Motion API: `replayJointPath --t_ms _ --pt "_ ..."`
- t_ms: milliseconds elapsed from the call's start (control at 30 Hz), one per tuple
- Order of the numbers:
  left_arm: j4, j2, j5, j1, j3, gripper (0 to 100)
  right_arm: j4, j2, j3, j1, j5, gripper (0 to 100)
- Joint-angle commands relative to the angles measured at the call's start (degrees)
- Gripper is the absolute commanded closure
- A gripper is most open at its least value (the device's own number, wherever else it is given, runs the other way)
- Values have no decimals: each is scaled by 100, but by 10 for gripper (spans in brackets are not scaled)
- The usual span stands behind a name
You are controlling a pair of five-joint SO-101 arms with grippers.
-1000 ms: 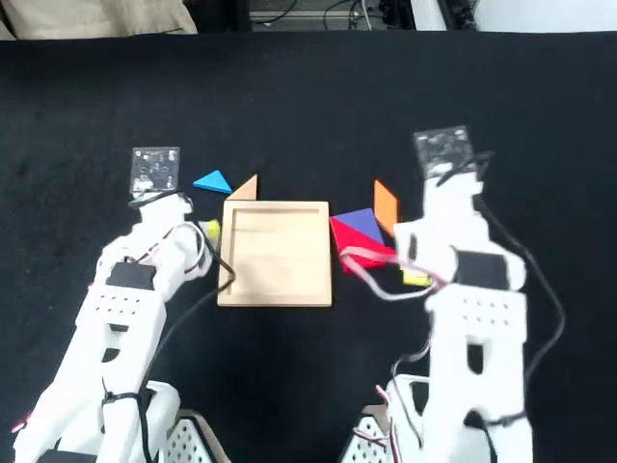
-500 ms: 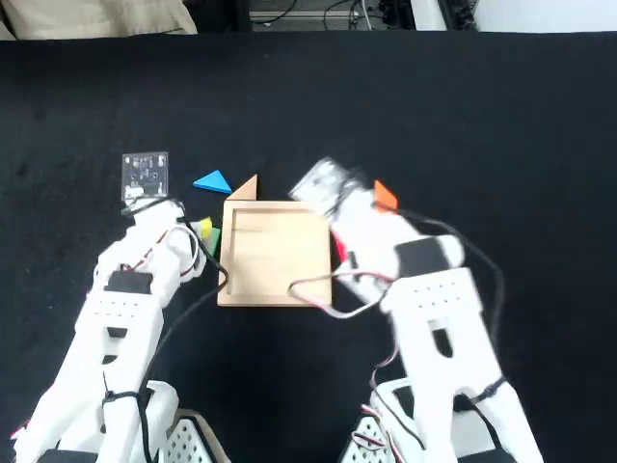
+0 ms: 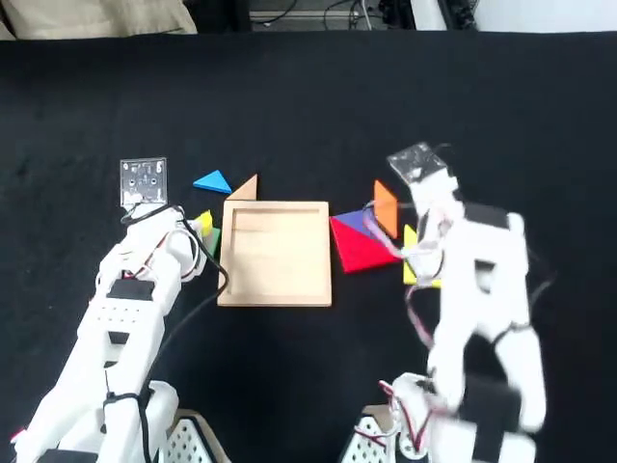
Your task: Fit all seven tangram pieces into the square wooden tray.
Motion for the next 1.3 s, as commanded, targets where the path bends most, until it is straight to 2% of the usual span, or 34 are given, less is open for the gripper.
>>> replayJointPath --t_ms 0,200,300,400,567,767,867,1067,1267 --pt "-105 -53 18 -66 -75 809 413 699 -664 79 264 782" --pt "-105 -53 18 -66 -57 809 237 391 -479 44 308 775" --pt "-105 -53 18 -66 -57 809 53 40 -136 53 299 712" --pt "-97 -53 18 -66 -57 809 -510 -215 462 18 316 662" --pt "-97 -53 18 -57 -57 809 -1424 -286 1033 -149 325 655" --pt "-97 -53 18 -57 -66 809 -976 -92 611 -440 255 654" --pt "-105 -53 18 -31 -66 809 -941 400 92 -448 0 654" --pt "-105 -53 18 -31 -66 809 -703 1710 -760 -440 -18 654" --pt "-105 -53 18 -48 -66 809 -352 1912 -1033 -475 9 654"
